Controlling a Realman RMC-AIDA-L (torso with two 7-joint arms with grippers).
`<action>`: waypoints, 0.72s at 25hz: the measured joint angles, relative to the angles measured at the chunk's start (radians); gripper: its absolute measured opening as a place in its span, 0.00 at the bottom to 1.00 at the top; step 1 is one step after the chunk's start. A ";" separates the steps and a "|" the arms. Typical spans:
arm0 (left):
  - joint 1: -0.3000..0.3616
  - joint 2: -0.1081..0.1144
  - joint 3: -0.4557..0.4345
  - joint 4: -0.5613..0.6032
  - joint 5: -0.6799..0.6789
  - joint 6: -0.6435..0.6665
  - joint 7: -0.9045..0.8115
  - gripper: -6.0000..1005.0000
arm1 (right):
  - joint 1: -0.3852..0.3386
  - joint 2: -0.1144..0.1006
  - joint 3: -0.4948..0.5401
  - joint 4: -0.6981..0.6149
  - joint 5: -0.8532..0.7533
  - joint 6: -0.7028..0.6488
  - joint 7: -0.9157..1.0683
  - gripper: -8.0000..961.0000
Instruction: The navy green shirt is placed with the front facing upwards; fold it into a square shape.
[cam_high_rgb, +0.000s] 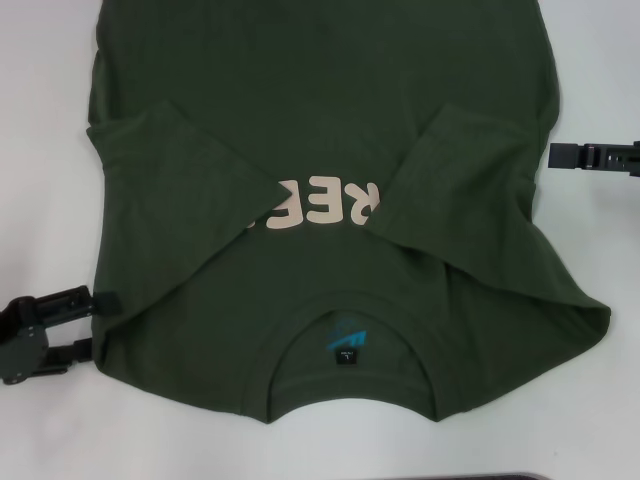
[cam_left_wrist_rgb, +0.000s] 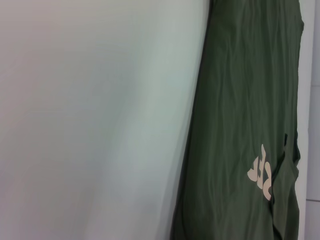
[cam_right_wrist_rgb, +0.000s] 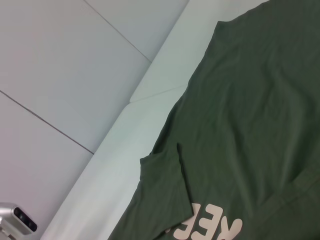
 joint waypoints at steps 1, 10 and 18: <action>-0.002 0.000 0.000 0.002 0.001 -0.001 0.000 0.85 | 0.000 0.000 0.000 0.000 0.000 0.000 0.000 0.85; -0.015 -0.008 0.004 0.011 0.006 -0.008 -0.002 0.83 | 0.001 0.000 0.000 0.000 0.000 0.000 0.000 0.85; -0.019 -0.008 0.018 0.018 0.007 -0.016 -0.011 0.82 | 0.001 0.000 0.000 0.000 0.001 0.000 0.000 0.85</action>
